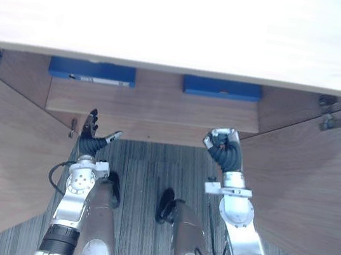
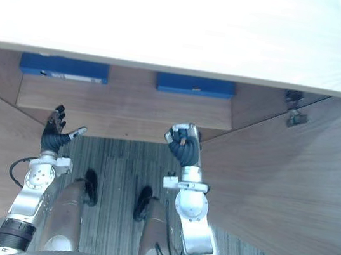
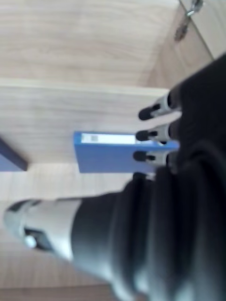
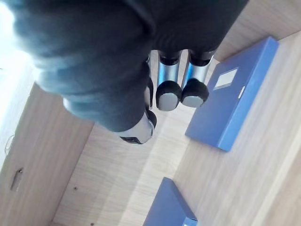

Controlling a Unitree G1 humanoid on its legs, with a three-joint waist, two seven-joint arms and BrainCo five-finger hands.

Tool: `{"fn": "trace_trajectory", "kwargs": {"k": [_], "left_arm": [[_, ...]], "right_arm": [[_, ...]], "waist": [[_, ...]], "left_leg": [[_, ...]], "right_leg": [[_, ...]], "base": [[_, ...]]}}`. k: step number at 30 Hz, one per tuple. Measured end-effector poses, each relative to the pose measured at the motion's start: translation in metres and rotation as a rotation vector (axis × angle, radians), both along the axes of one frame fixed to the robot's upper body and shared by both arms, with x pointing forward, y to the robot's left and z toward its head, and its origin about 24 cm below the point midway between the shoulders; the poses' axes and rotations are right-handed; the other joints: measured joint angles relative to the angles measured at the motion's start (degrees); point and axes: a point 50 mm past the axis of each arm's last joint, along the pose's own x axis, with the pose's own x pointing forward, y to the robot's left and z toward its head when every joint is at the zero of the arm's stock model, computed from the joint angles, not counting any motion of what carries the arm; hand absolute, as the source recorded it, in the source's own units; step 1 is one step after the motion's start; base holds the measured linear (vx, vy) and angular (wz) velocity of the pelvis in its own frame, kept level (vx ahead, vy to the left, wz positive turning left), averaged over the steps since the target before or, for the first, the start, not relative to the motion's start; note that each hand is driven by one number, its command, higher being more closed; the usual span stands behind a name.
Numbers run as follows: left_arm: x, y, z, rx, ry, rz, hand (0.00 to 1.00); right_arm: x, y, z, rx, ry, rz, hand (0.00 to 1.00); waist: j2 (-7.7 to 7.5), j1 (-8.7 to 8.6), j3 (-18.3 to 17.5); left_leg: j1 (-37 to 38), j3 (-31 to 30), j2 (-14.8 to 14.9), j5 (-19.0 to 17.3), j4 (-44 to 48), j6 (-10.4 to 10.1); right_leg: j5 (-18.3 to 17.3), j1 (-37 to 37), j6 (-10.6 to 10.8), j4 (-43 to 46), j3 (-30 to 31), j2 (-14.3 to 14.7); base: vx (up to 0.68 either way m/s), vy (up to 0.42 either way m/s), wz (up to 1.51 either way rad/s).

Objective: Walk over to the cabinet, pick up the folder, carry it to the office cabinet, place the folder inside the office cabinet, then close the office cabinet door

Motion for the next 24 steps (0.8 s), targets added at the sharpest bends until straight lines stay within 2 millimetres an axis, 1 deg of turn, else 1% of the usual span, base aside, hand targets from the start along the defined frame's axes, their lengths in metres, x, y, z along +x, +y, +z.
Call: {"fn": "trace_trajectory", "kwargs": {"k": [1, 2, 3, 4, 6, 7, 8, 9, 10, 11, 13, 15, 16, 17, 18, 20, 24], "left_arm": [[-0.003, 0.000, -0.006, 0.007, 0.028, -0.003, 0.00], [-0.009, 0.001, -0.019, 0.017, 0.087, -0.006, 0.00], [-0.014, 0.000, -0.028, 0.024, 0.125, -0.015, 0.00], [-0.017, 0.000, -0.033, 0.032, 0.153, -0.022, 0.00], [-0.023, -0.001, -0.044, 0.033, 0.205, -0.039, 0.00], [-0.023, -0.001, -0.047, 0.033, 0.215, -0.042, 0.00], [-0.025, -0.002, -0.051, 0.033, 0.236, -0.047, 0.00], [-0.026, -0.002, -0.053, 0.033, 0.245, -0.048, 0.00], [-0.028, -0.001, -0.054, 0.033, 0.252, -0.047, 0.00], [-0.030, 0.000, -0.056, 0.035, 0.259, -0.049, 0.00], [-0.036, 0.002, -0.063, 0.036, 0.296, -0.056, 0.00], [-0.043, 0.001, -0.071, 0.046, 0.333, -0.071, 0.00], [-0.045, 0.000, -0.072, 0.049, 0.341, -0.078, 0.00], [-0.048, -0.001, -0.077, 0.059, 0.366, -0.086, 0.00], [-0.052, 0.000, -0.083, 0.061, 0.393, -0.085, 0.00], [-0.058, 0.001, -0.092, 0.060, 0.441, -0.083, 0.00], [-0.074, 0.003, -0.112, 0.054, 0.555, -0.081, 0.00]], "right_arm": [[-0.001, 0.000, -0.008, -0.013, 0.033, -0.005, 0.00], [-0.003, -0.002, -0.024, -0.031, 0.103, -0.017, 0.00], [-0.004, -0.004, -0.037, -0.041, 0.157, -0.033, 0.00], [-0.005, -0.007, -0.048, -0.063, 0.204, -0.044, 0.00], [-0.010, -0.015, -0.078, -0.084, 0.339, -0.079, 0.00], [-0.011, -0.017, -0.085, -0.086, 0.370, -0.090, 0.00], [-0.014, -0.021, -0.098, -0.090, 0.428, -0.109, 0.00], [-0.015, -0.023, -0.103, -0.102, 0.455, -0.119, 0.00], [-0.018, -0.027, -0.113, -0.126, 0.502, -0.136, 0.00], [-0.021, -0.028, -0.120, -0.127, 0.535, -0.143, 0.00], [-0.028, -0.031, -0.135, -0.140, 0.607, -0.150, 0.00], [-0.035, -0.036, -0.148, -0.152, 0.672, -0.168, 0.00], [-0.037, -0.037, -0.151, -0.151, 0.688, -0.176, 0.00], [-0.042, -0.041, -0.160, -0.148, 0.735, -0.194, 0.00], [-0.047, -0.043, -0.168, -0.137, 0.784, -0.215, 0.00], [-0.055, -0.046, -0.178, -0.124, 0.840, -0.229, 0.00], [-0.066, -0.049, -0.192, -0.103, 0.928, -0.256, 0.00]], "waist": [[-0.08, -0.14, -0.5], [-0.07, -0.51, -1.7], [-0.17, -0.73, -2.3], [-0.08, -0.91, -2.9], [0.07, -1.47, -3.8], [0.05, -1.51, -3.9], [0.18, -1.62, -4.3], [0.32, -1.90, -4.5], [0.42, -2.20, -4.7], [0.44, -2.24, -4.9], [0.90, -2.48, -6.3], [1.52, -2.50, -7.3], [1.78, -2.54, -7.6], [2.12, -2.58, -8.4], [2.22, -2.47, -9.0], [2.17, -2.24, -9.8], [1.88, -1.98, -10.4]], "left_leg": [[1.2, 0.5, -0.1, 0.1, -0.9, -0.1], [3.5, 1.1, -0.6, 0.4, -2.9, -0.3], [5.6, 1.7, -1.1, 0.9, -4.9, -0.4], [7.0, 2.2, -1.3, 1.3, -6.5, -0.5], [11.0, 3.0, -2.3, 3.0, -11.3, -0.7], [12.1, 3.4, -2.4, 3.4, -12.4, -0.9], [14.0, 3.7, -2.7, 4.2, -14.3, -0.7], [14.9, 3.8, -2.8, 4.6, -15.0, -0.5], [16.7, 4.3, -3.1, 5.4, -16.8, -0.6], [18.2, 4.8, -3.4, 5.8, -18.3, -0.6], [20.8, 5.8, -4.1, 6.8, -21.2, -0.8], [23.5, 6.9, -4.8, 7.4, -23.7, -0.6], [24.1, 6.9, -5.0, 7.6, -24.3, -0.6], [24.9, 7.0, -5.5, 8.0, -25.5, -0.6], [26.1, 7.1, -6.1, 8.6, -27.0, -0.6], [27.3, 7.2, -6.7, 9.4, -29.0, -0.5], [30.1, 7.2, -8.3, 11.5, -34.0, -0.8]], "right_leg": [[0.2, 0.9, 0.0, -0.9, 0.3, 0.0], [0.8, 2.7, 0.0, -2.9, 0.9, 0.2], [1.7, 4.4, 0.6, -4.6, 1.4, 0.2], [2.4, 5.3, 0.7, -6.3, 1.6, 0.4], [4.6, 9.1, 0.8, -11.4, 2.1, 0.8], [5.1, 10.1, 0.9, -12.7, 2.3, 1.0], [6.2, 12.0, 1.0, -15.1, 2.8, 1.3], [6.7, 12.9, 1.0, -16.3, 2.8, 1.4], [7.7, 14.8, 1.2, -18.7, 3.0, 1.7], [8.5, 16.1, 1.2, -20.5, 3.2, 1.9], [10.2, 18.6, 1.4, -24.0, 4.3, 2.1], [11.2, 20.8, 1.6, -26.4, 4.8, 2.2], [11.4, 21.3, 1.7, -26.9, 4.9, 2.2], [11.8, 22.0, 1.8, -27.9, 5.1, 2.0], [12.1, 22.7, 1.8, -28.7, 5.7, 2.0], [12.5, 23.0, 1.9, -29.6, 6.2, 1.8], [13.4, 24.0, 1.7, -31.5, 7.4, 1.6]], "base": [[0.11, 0.026, -0.22], [0.10, 0.017, -0.22], [0.09, 0.012, -0.24], [0.10, 0.000, -0.19], [0.09, -0.007, -0.16], [0.09, -0.002, -0.19], [0.07, 0.004, -0.14], [0.08, 0.002, -0.14], [0.06, 0.001, -0.13], [0.07, 0.005, -0.22], [0.07, 0.013, -0.22], [0.06, 0.012, -0.19], [0.02, 0.018, -0.07], [0.00, 0.032, -0.03], [0.00, 0.033, -0.07], [-0.02, 0.024, -0.11], [-0.05, 0.031, -0.12]]}}
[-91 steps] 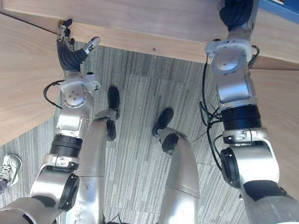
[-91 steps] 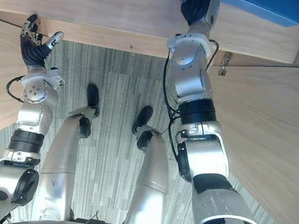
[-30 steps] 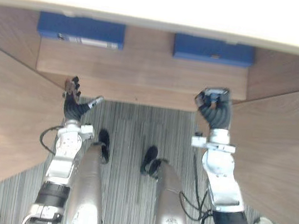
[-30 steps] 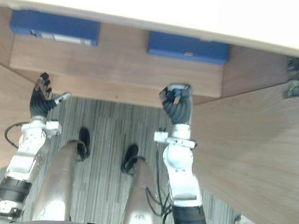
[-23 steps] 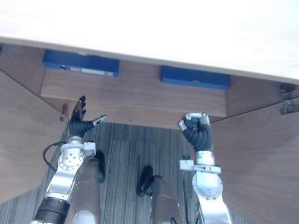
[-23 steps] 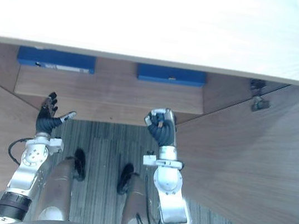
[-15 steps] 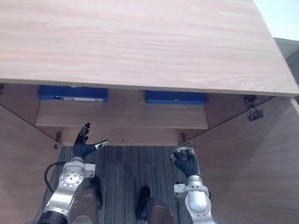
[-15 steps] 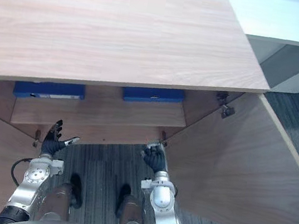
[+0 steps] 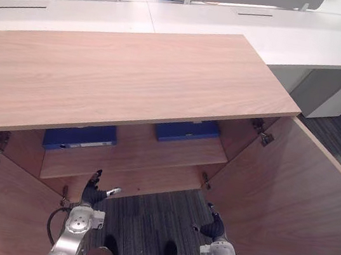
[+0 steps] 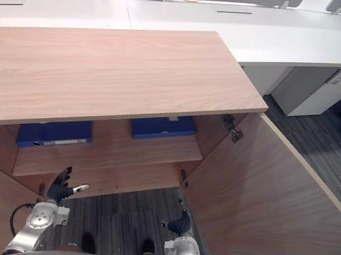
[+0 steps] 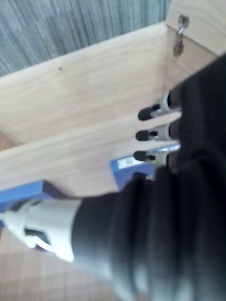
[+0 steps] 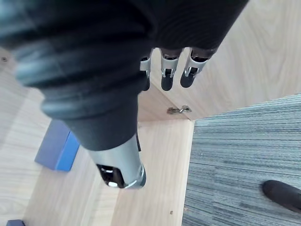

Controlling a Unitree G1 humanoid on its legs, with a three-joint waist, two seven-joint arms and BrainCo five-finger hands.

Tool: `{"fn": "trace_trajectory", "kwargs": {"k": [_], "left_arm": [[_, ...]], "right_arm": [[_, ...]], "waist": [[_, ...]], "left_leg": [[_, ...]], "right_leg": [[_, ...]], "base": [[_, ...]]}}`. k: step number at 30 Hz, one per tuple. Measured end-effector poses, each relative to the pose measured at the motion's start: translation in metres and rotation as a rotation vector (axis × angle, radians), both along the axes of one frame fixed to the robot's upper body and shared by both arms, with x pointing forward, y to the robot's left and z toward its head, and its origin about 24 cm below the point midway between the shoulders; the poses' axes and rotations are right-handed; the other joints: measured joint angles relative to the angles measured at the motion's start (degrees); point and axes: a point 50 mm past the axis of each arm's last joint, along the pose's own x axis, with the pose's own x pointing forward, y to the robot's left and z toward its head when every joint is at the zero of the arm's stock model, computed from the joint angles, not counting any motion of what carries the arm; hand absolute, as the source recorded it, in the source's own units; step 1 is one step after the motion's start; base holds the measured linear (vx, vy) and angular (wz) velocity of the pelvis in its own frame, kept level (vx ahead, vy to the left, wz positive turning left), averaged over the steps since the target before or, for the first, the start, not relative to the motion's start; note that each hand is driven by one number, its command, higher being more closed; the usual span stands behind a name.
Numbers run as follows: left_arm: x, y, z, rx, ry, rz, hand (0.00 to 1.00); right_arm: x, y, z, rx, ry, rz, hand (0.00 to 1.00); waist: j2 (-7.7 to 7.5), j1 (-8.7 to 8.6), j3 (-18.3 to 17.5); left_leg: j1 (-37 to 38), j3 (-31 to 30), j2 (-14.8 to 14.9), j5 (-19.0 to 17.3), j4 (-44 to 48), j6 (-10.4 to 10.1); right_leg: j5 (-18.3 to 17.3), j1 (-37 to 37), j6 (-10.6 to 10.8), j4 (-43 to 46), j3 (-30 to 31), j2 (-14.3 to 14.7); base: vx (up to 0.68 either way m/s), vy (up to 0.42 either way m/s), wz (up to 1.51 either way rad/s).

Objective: Walk over to the cabinet, pick up the folder, carry it to the office cabinet, place the folder inside the office cabinet, then close the office cabinet door

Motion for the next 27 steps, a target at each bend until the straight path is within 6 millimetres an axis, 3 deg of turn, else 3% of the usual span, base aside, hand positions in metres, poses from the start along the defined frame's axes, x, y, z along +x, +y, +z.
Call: {"fn": "trace_trajectory", "kwargs": {"k": [6, 15, 22, 25, 27], "left_arm": [[-0.019, 0.001, -0.018, 0.010, 0.107, 0.001, 0.00], [-0.050, 0.006, -0.043, 0.015, 0.284, 0.033, 0.00], [-0.058, 0.007, -0.049, 0.008, 0.327, 0.055, 0.00], [-0.051, 0.011, -0.047, -0.001, 0.307, 0.085, 0.00], [-0.044, 0.018, -0.043, -0.005, 0.279, 0.125, 0.00]], "right_arm": [[-0.014, 0.002, -0.014, 0.038, 0.078, -0.050, 0.00], [-0.033, 0.002, -0.032, 0.091, 0.194, -0.140, 0.00], [-0.028, 0.004, -0.035, 0.101, 0.220, -0.146, 0.00], [-0.026, 0.005, -0.037, 0.105, 0.231, -0.143, 0.00], [-0.019, 0.009, -0.035, 0.113, 0.221, -0.139, 0.00]], "waist": [[-0.12, 0.42, -0.7], [-0.70, 0.18, -1.4], [-0.71, 0.42, -1.2], [-1.16, 0.60, -0.6], [-1.06, 0.77, 0.2]], "left_leg": [[3.8, -0.5, -1.9, 2.2, -6.0, 0.2], [4.7, -1.0, -3.3, 1.9, -6.3, 0.5], [4.6, -0.3, -3.6, 1.5, -6.3, 1.1], [2.2, -0.1, -4.0, 1.6, -5.9, 1.3], [-1.1, -0.7, -2.8, 1.9, -4.8, 2.9]], "right_leg": [[0.7, 0.6, 0.7, -1.2, 1.8, -0.2], [1.0, 2.2, 1.1, -2.3, 1.8, -1.3], [1.0, 1.4, 1.2, -1.7, 2.8, -1.5], [0.6, -3.4, 1.6, 3.6, 3.6, -1.7], [0.4, -5.1, 1.8, 4.1, 3.8, -2.0]], "base": [[-0.03, 0.038, -0.21], [0.00, 0.019, 0.00], [0.00, 0.006, -0.04], [0.01, 0.005, -0.14], [-0.01, 0.009, 0.06]]}}
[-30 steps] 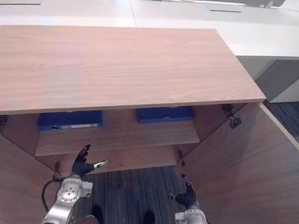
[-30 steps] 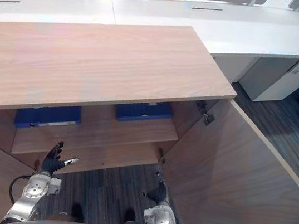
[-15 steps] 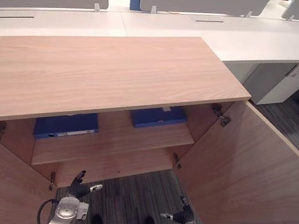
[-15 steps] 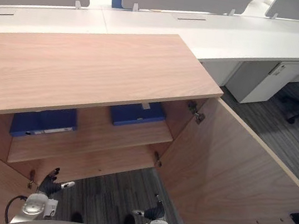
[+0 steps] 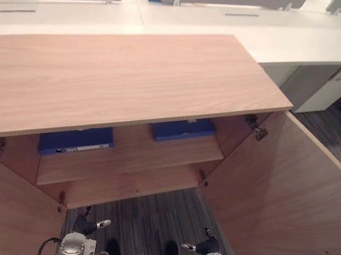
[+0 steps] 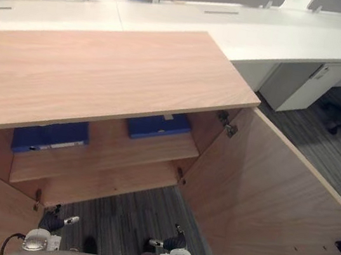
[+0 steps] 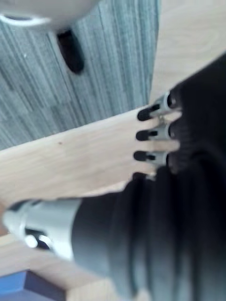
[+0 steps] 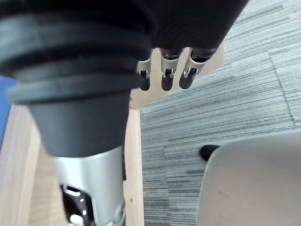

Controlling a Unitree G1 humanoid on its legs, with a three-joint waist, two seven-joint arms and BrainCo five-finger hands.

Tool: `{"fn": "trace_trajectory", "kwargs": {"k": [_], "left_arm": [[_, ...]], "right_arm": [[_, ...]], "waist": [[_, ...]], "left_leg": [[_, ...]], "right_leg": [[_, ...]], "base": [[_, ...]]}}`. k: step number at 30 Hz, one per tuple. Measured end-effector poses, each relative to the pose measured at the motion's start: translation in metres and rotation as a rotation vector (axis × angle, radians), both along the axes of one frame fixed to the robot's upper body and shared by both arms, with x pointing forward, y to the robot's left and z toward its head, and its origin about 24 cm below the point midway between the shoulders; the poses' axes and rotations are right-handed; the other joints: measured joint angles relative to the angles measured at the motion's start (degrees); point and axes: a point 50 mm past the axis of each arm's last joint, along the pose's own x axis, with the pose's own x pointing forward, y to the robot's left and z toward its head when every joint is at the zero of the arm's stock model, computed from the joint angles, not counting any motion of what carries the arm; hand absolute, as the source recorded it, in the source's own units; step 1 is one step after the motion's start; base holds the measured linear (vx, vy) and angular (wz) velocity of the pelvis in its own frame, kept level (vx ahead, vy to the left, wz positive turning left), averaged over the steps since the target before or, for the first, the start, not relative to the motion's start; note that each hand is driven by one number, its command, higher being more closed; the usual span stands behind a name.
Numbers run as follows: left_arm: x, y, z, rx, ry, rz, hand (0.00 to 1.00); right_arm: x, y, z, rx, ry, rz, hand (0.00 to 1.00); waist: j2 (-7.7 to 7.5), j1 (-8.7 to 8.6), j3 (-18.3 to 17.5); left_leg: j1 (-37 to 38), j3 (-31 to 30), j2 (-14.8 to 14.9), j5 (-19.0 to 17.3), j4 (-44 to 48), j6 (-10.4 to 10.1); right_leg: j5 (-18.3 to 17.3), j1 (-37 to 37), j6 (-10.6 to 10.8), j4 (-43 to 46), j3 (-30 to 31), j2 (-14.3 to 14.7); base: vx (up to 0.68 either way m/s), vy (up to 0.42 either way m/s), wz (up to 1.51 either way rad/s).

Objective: Walk over to the cabinet, pick up the folder, carry it to the office cabinet, place the folder inside the office cabinet, then close the office cabinet door

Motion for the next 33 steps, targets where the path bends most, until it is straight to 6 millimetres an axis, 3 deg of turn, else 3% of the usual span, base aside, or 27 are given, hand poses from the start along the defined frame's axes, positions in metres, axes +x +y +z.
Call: {"fn": "trace_trajectory", "kwargs": {"k": [1, 2, 3, 4, 6, 7, 9, 10, 13, 14, 15, 17, 18, 19, 26, 30, 33], "left_arm": [[0.004, 0.002, 0.002, -0.001, -0.012, 0.013, 0.00], [0.007, 0.004, 0.003, 0.000, -0.025, 0.021, 0.00], [0.009, 0.005, 0.004, 0.002, -0.030, 0.021, 0.00], [0.008, 0.006, 0.004, 0.004, -0.030, 0.021, 0.00], [0.008, 0.009, 0.005, 0.013, -0.029, 0.022, 0.00], [0.007, 0.009, 0.004, 0.012, -0.024, 0.022, 0.00], [0.006, -0.004, 0.001, -0.021, -0.015, 0.012, 0.00], [0.004, -0.008, 0.000, -0.028, -0.008, 0.005, 0.00], [0.006, -0.009, 0.001, -0.028, -0.012, -0.004, 0.00], [0.007, -0.009, 0.001, -0.027, -0.017, -0.008, 0.00], [0.012, -0.011, 0.003, -0.030, -0.028, -0.020, 0.00], [0.013, -0.013, 0.003, -0.037, -0.030, -0.019, 0.00], [0.011, -0.017, 0.001, -0.048, -0.025, -0.017, 0.00], [0.010, -0.019, 0.001, -0.053, -0.023, -0.016, 0.00], [0.000, -0.008, -0.002, -0.025, 0.011, -0.011, 0.00], [-0.001, -0.008, -0.002, -0.024, 0.014, -0.010, 0.00], [0.003, -0.007, 0.001, -0.019, -0.002, -0.015, 0.00]], "right_arm": [[0.002, 0.001, 0.001, 0.010, -0.008, -0.009, 0.00], [0.005, 0.002, 0.002, 0.015, -0.016, -0.014, 0.00], [-0.001, 0.002, -0.001, 0.017, 0.003, -0.019, 0.00], [-0.003, 0.002, -0.002, 0.018, 0.009, -0.020, 0.00], [-0.001, 0.006, -0.002, 0.029, 0.005, -0.019, 0.00], [0.004, 0.006, 0.000, 0.027, -0.008, -0.017, 0.00], [0.010, 0.001, 0.003, 0.016, -0.022, -0.024, 0.00], [0.009, 0.001, 0.002, 0.020, -0.018, -0.035, 0.00], [0.007, -0.003, 0.002, 0.016, -0.017, -0.061, 0.00], [0.004, -0.006, 0.002, 0.011, -0.015, -0.084, 0.00], [0.005, -0.008, 0.002, 0.012, -0.020, -0.100, 0.00], [0.002, -0.015, 0.003, 0.007, -0.023, -0.149, 0.00], [-0.003, -0.021, 0.003, -0.014, -0.022, -0.169, 0.00], [-0.005, -0.025, 0.003, -0.021, -0.024, -0.180, 0.00], [-0.006, -0.020, 0.009, 0.005, -0.080, -0.244, 0.00], [0.007, -0.035, 0.036, -0.048, -0.240, -0.293, 0.00], [0.021, -0.057, 0.070, -0.122, -0.420, -0.381, 0.00]], "waist": [[0.13, -0.27, 0.6], [0.62, -0.77, 1.0], [0.40, -0.64, 0.8], [0.14, -0.36, 0.7], [-1.45, 1.13, -0.3], [-1.36, 1.56, -0.3], [1.30, 1.45, 1.5], [1.78, 1.33, 1.7], [2.08, 0.93, 2.4], [2.04, 0.70, 2.4], [1.48, 0.54, 2.9], [0.21, 0.13, 3.5], [0.78, -0.09, 3.4], [1.61, -0.13, 3.3], [1.49, -1.02, 2.5], [2.26, -2.18, 1.6], [2.49, -3.57, 1.3]], "left_leg": [[-0.6, -0.1, 0.4, 0.4, 0.7, 0.6], [-1.0, -2.0, 0.8, 0.6, 1.5, 0.8], [-0.7, -4.0, 0.9, 1.2, 1.3, 0.2], [-0.7, -4.5, 0.9, 1.6, 1.4, -0.2], [-2.3, -5.2, 0.6, 2.9, 1.4, -1.4], [-3.5, -5.4, 1.1, 3.5, 1.5, -1.8], [-4.8, -6.7, 3.2, 4.9, 1.6, -3.0], [-5.1, -7.4, 3.7, 5.4, 1.5, -3.7], [-4.9, -8.2, 4.9, 6.9, 0.8, -5.7], [-5.3, -9.2, 4.8, 8.2, -0.2, -8.0], [-5.8, -9.5, 4.4, 6.5, 1.7, -8.3], [-5.7, -9.1, 2.7, -0.5, 10.7, -5.8], [-4.0, -9.1, 2.4, -5.2, 13.1, -5.6], [-2.7, -9.3, 2.5, -6.9, 12.0, -5.5], [3.1, -4.7, 0.7, -4.2, 3.5, -3.3], [4.9, -1.2, 0.8, -4.0, 2.0, -3.2], [6.0, 0.4, 1.2, -4.2, 2.0, -3.1]], "right_leg": [[-2.9, -1.1, -1.1, 4.7, -0.8, 0.0], [-9.0, -2.6, -2.4, 16.1, -2.0, -0.1], [-11.7, -0.9, -2.1, 20.1, -2.6, -0.3], [-12.5, 0.5, -2.0, 20.0, -2.8, -0.5], [-13.6, 3.4, -0.9, 11.5, -2.7, -0.4], [-13.3, 4.1, -1.0, 7.8, -3.2, 0.4], [-10.9, 4.8, -2.0, 5.1, -4.1, 2.7], [-10.7, 4.5, -2.3, 5.2, -4.3, 3.5], [-10.9, 3.8, -3.2, 6.3, -5.3, 4.5], [-11.0, 2.5, -3.7, 7.3, -5.5, 4.3], [-10.9, 1.5, -4.2, 7.8, -5.7, 3.4], [-10.6, 1.4, -3.8, 8.1, -5.2, 1.3], [-10.8, 1.5, -3.7, 7.6, -4.6, 1.0], [-10.8, 1.4, -3.4, 7.7, -4.1, 1.4], [-6.0, 4.0, -1.1, 1.0, 0.3, 1.6], [-4.1, 4.8, -0.9, -1.8, 4.1, 2.5], [-2.7, 5.2, -0.9, -3.2, 6.3, 3.3]], "base": [[-0.02, 0.006, 0.48], [0.05, -0.039, 0.74], [0.07, -0.080, 0.78], [0.07, -0.122, 0.57], [0.01, -0.168, 0.18], [-0.03, -0.165, 0.05], [-0.09, -0.141, 0.08], [-0.09, -0.099, 0.09], [-0.12, -0.091, 0.09], [-0.14, -0.041, 0.01], [-0.11, -0.028, -0.04], [-0.04, 0.006, -0.10], [-0.03, 0.035, -0.09], [-0.04, 0.093, -0.25], [0.00, 0.075, -0.32], [0.06, 0.023, -0.52], [0.03, -0.012, -0.43]]}}
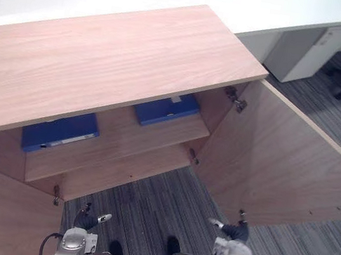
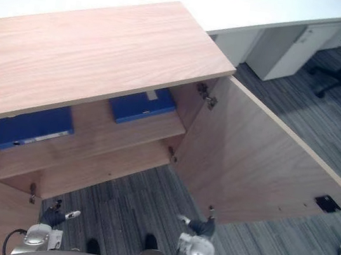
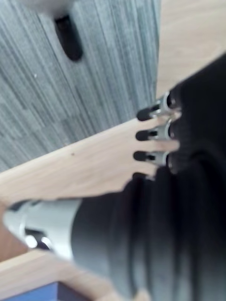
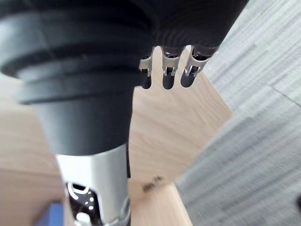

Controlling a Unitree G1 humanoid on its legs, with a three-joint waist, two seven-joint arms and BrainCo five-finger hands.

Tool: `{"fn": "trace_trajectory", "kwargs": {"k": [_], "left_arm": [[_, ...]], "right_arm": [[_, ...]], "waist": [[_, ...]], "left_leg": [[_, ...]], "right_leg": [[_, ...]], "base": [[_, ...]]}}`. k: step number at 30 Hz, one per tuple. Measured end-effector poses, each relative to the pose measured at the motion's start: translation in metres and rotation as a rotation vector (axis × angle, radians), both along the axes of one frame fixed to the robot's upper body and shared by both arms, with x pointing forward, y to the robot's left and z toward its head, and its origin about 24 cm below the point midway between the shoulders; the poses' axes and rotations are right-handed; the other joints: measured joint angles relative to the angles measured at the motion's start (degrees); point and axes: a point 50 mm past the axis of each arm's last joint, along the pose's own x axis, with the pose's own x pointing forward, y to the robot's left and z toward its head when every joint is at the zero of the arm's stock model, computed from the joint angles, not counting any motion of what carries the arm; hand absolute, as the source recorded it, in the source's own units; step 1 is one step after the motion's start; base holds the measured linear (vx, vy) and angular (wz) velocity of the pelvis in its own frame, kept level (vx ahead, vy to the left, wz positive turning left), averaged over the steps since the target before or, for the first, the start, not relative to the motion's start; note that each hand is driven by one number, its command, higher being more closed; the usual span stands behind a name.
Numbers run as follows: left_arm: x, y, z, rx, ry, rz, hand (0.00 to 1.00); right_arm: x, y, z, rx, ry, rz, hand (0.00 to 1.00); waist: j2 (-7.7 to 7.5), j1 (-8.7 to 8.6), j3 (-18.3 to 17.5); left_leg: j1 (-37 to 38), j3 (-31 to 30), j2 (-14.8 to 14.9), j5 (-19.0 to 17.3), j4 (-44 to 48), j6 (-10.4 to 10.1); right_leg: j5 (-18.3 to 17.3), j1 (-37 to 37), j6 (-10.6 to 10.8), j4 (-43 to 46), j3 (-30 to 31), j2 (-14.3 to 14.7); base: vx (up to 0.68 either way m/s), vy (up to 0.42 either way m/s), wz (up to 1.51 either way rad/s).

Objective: Walk over to the cabinet, pick up the folder, carry it to the office cabinet, place the folder inside the office cabinet, then close the office cabinet door

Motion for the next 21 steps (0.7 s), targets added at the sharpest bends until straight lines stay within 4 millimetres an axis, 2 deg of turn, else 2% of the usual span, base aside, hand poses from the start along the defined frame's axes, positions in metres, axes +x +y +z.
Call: {"fn": "trace_trajectory", "kwargs": {"k": [3, 8, 13, 18, 21], "left_arm": [[-0.001, 0.000, 0.000, 0.001, 0.003, 0.001, 0.00], [-0.010, 0.000, -0.003, -0.003, 0.027, 0.009, 0.00], [-0.019, -0.001, -0.004, -0.007, 0.038, 0.018, 0.00], [-0.024, -0.003, -0.006, -0.014, 0.051, 0.023, 0.00], [-0.023, -0.004, -0.006, -0.016, 0.049, 0.017, 0.00]], "right_arm": [[-0.008, -0.020, 0.018, -0.071, -0.071, -0.111, 0.00], [-0.030, -0.050, 0.032, -0.147, -0.116, -0.296, 0.00], [-0.047, -0.072, 0.043, -0.162, -0.170, -0.457, 0.00], [-0.049, -0.097, 0.057, -0.167, -0.249, -0.556, 0.00], [-0.034, -0.118, 0.064, -0.146, -0.289, -0.562, 0.00]], "waist": [[0.26, -0.91, -0.4], [1.69, -2.48, -1.5], [2.77, -3.02, -2.2], [3.61, -3.48, -2.7], [3.71, -3.56, -2.7]], "left_leg": [[2.1, 0.9, 0.6, -0.8, 0.2, -0.5], [2.9, 2.8, 1.3, -1.7, 0.7, -1.1], [3.0, 4.7, 1.8, -2.3, 1.4, -1.9], [3.1, 4.8, 1.9, -2.3, 1.6, -2.0], [2.8, 4.9, 1.9, -2.3, 1.5, -2.0]], "right_leg": [[0.1, 1.3, -0.2, -0.2, 1.6, 0.9], [0.5, 0.9, -0.5, 0.0, 3.8, 1.7], [1.2, 0.1, -0.9, -0.1, 5.8, 2.3], [1.2, 0.2, -1.5, -0.4, 5.9, 2.4], [1.6, 0.2, -1.7, -1.2, 6.1, 2.5]], "base": [[-0.02, -0.031, -0.33], [-0.08, -0.041, -0.27], [-0.09, -0.045, -0.22], [-0.03, -0.027, -0.01], [-0.01, -0.014, -0.03]]}}
